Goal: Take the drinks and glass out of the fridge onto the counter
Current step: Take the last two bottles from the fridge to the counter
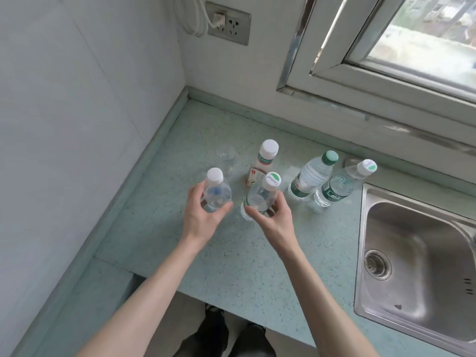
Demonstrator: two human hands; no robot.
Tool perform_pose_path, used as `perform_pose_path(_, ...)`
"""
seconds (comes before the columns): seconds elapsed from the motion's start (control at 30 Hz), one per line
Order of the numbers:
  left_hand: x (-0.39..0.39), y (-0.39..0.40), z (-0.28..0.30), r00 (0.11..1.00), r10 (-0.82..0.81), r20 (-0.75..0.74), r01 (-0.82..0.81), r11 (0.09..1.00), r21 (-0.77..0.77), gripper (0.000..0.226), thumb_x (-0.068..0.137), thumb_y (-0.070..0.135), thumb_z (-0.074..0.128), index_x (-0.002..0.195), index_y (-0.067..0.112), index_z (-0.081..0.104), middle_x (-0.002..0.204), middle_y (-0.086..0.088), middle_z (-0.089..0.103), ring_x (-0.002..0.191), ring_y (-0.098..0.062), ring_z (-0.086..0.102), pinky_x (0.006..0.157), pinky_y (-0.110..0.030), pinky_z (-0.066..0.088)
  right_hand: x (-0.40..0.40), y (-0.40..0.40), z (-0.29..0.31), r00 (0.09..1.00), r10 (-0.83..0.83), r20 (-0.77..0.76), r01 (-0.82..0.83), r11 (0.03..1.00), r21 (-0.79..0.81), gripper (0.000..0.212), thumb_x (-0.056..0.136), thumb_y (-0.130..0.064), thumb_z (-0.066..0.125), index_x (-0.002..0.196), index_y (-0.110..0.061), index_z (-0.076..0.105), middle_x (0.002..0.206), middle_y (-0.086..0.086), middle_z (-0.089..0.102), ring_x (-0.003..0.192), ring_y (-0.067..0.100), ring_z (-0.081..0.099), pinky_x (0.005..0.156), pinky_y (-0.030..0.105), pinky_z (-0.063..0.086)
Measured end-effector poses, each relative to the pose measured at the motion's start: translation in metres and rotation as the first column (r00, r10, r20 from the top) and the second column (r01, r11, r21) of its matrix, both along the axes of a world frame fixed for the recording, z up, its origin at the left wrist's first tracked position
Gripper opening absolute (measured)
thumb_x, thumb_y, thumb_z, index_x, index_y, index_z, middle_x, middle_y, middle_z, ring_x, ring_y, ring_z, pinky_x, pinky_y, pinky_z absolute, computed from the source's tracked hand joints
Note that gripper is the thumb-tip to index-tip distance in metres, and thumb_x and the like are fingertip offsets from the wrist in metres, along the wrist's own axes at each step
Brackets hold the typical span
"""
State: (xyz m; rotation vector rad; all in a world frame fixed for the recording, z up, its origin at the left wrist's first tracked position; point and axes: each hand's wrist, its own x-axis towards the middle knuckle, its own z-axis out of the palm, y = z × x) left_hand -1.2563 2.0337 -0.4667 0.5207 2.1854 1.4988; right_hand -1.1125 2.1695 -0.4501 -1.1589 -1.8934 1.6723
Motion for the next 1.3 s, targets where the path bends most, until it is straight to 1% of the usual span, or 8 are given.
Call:
perform_pose_path(0.2,-0.01,0.011,0.0,0.999,-0.015,-0.028,0.015,1.0,-0.002,0.074,0.072,0.047,0.088,0.137,0.029,0.056,0.134,0.004,0.057,0.126,-0.019,0.062,0.104,-0.05,0.057,-0.013,-0.004,-0.016,1.0,-0.007,0.011,0.007,1.0,0.024,0.051,0.084,-0.023,0.088,0.127,-0.03,0.062,0.121,-0.007,0.075,0.119,0.017,0.071,0.112,0.049,0.054)
perform_pose_path(0.4,-0.009,0.008,-0.002,0.995,-0.074,-0.072,0.074,0.997,-0.004,0.08,0.086,0.024,0.091,0.151,0.029,0.045,0.146,0.009,0.057,0.135,-0.013,0.057,0.112,-0.03,0.047,-0.022,-0.002,-0.017,0.999,0.004,0.042,-0.006,0.999,0.038,0.057,0.088,-0.022,0.087,0.136,-0.03,0.058,0.127,-0.013,0.073,0.122,0.009,0.069,0.111,0.039,0.055)
perform_pose_path(0.63,-0.008,0.006,0.007,0.996,-0.072,-0.053,0.071,0.997,-0.031,0.08,0.087,0.018,0.089,0.152,0.03,0.044,0.146,0.012,0.06,0.135,-0.008,0.055,0.11,-0.028,0.045,-0.026,-0.001,-0.004,0.999,-0.007,0.054,0.002,0.996,0.088,0.068,0.083,-0.027,0.089,0.141,-0.031,0.054,0.134,-0.011,0.069,0.131,0.011,0.063,0.117,0.047,0.049)
perform_pose_path(0.8,-0.009,0.003,0.021,0.99,-0.136,-0.037,0.136,0.991,0.011,0.094,0.08,0.03,0.094,0.157,0.03,0.038,0.154,0.013,0.053,0.143,-0.009,0.05,0.115,-0.03,0.04,-0.023,-0.002,0.024,0.999,0.008,-0.042,-0.002,0.99,0.139,0.077,0.084,-0.02,0.091,0.147,-0.04,0.051,0.147,-0.024,0.059,0.143,0.003,0.053,0.124,0.038,0.041)
perform_pose_path(0.87,-0.01,0.0,0.031,0.985,-0.163,-0.054,0.165,0.985,0.039,0.101,0.077,0.047,0.092,0.159,0.029,0.035,0.157,0.016,0.048,0.145,-0.004,0.046,0.117,-0.029,0.036,-0.018,-0.005,0.039,0.998,0.015,-0.053,-0.007,0.987,0.163,0.074,0.087,-0.029,0.089,0.146,-0.049,0.048,0.146,-0.039,0.051,0.144,-0.01,0.046,0.122,0.025,0.037)
perform_pose_path(0.93,-0.009,-0.004,0.045,0.984,-0.167,-0.061,0.171,0.983,0.064,0.102,0.079,0.059,0.086,0.161,0.033,0.032,0.16,0.019,0.043,0.149,-0.002,0.042,0.12,-0.033,0.032,-0.011,-0.011,0.053,0.998,0.017,-0.06,-0.007,0.986,0.165,0.079,0.09,-0.052,0.08,0.156,-0.048,0.038,0.154,-0.044,0.04,0.146,-0.021,0.034,0.122,0.018,0.028)
perform_pose_path(1.1,0.002,-0.011,0.078,0.98,-0.144,-0.14,0.162,0.978,0.131,0.081,0.091,0.063,0.059,0.163,0.037,0.032,0.166,0.018,0.04,0.155,-0.001,0.036,0.129,-0.043,0.026,0.001,-0.016,0.081,0.996,0.024,-0.086,-0.009,0.984,0.179,0.09,0.093,-0.085,0.041,0.169,-0.041,0.021,0.175,-0.025,0.019,0.161,-0.009,0.015,0.133,0.032,0.014)
perform_pose_path(1.3,0.022,-0.01,0.12,0.969,-0.042,-0.243,0.103,0.964,0.244,0.074,0.102,0.063,0.044,0.165,0.027,0.032,0.17,0.02,0.034,0.158,-0.002,0.033,0.132,-0.051,0.024,0.015,-0.012,0.123,0.975,0.026,-0.222,0.033,0.966,0.257,0.1,0.09,-0.095,0.02,0.169,-0.034,0.026,0.174,-0.024,0.024,0.16,-0.012,0.016,0.135,0.033,0.013)
